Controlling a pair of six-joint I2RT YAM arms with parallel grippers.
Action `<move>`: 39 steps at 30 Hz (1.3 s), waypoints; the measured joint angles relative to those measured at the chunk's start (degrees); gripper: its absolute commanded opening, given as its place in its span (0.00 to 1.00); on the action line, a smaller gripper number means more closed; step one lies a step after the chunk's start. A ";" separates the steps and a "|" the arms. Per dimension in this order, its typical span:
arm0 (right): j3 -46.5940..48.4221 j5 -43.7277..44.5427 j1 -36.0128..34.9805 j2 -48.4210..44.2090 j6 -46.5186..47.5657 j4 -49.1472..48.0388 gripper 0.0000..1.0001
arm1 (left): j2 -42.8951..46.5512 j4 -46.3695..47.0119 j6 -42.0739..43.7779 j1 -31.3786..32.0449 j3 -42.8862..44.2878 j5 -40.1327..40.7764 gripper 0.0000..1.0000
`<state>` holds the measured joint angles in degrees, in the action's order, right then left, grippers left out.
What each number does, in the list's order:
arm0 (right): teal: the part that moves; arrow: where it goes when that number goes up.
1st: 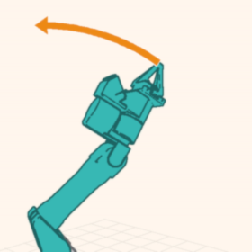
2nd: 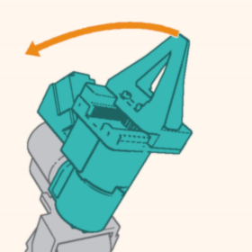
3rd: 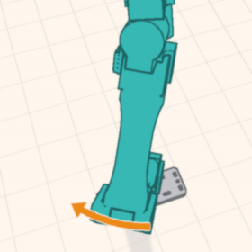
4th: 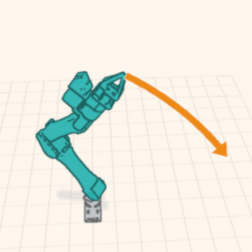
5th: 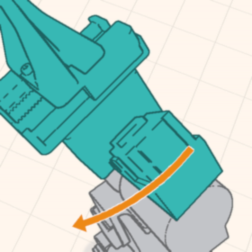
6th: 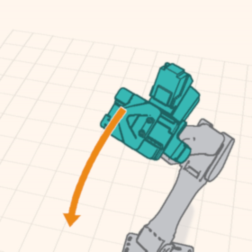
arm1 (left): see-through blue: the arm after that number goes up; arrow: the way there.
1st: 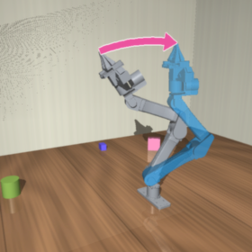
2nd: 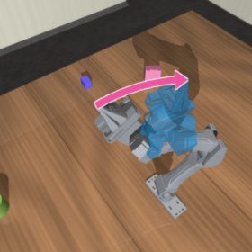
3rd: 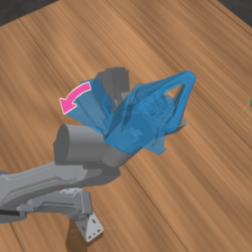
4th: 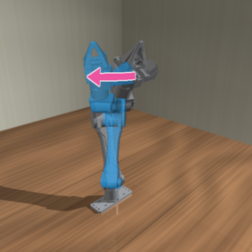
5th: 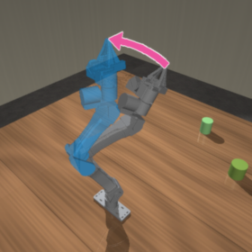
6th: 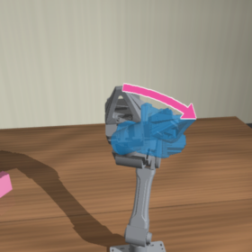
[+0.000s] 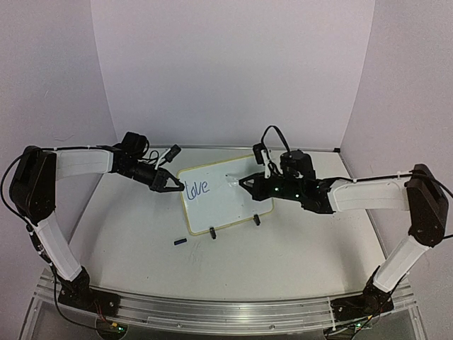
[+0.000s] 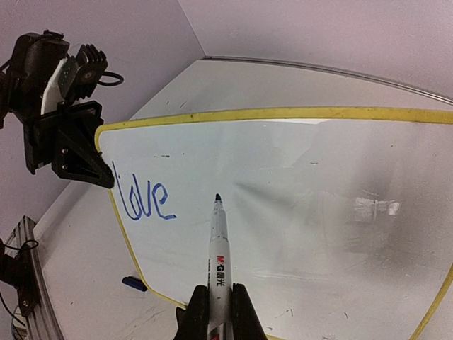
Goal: Write a sentence on the whiteboard
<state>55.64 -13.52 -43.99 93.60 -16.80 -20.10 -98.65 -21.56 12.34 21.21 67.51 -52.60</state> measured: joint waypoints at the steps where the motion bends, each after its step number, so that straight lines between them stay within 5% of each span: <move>1: 0.11 -0.11 0.17 0.07 0.00 0.00 0.00 | 0.00 -0.02 0.07 0.00 0.02 0.00 0.00; 28: 5.09 -3.98 1.57 5.09 -0.17 -2.21 0.00 | 0.00 -1.55 1.20 0.13 0.72 0.35 0.00; 39: -2.12 -6.10 1.46 5.09 -1.68 -3.78 0.00 | -0.02 -1.60 1.14 0.11 0.72 0.39 0.00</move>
<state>53.52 -19.62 -42.52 98.70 -18.48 -23.88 -98.67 -23.16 13.47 21.32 68.23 -52.21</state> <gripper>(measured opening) 0.069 0.036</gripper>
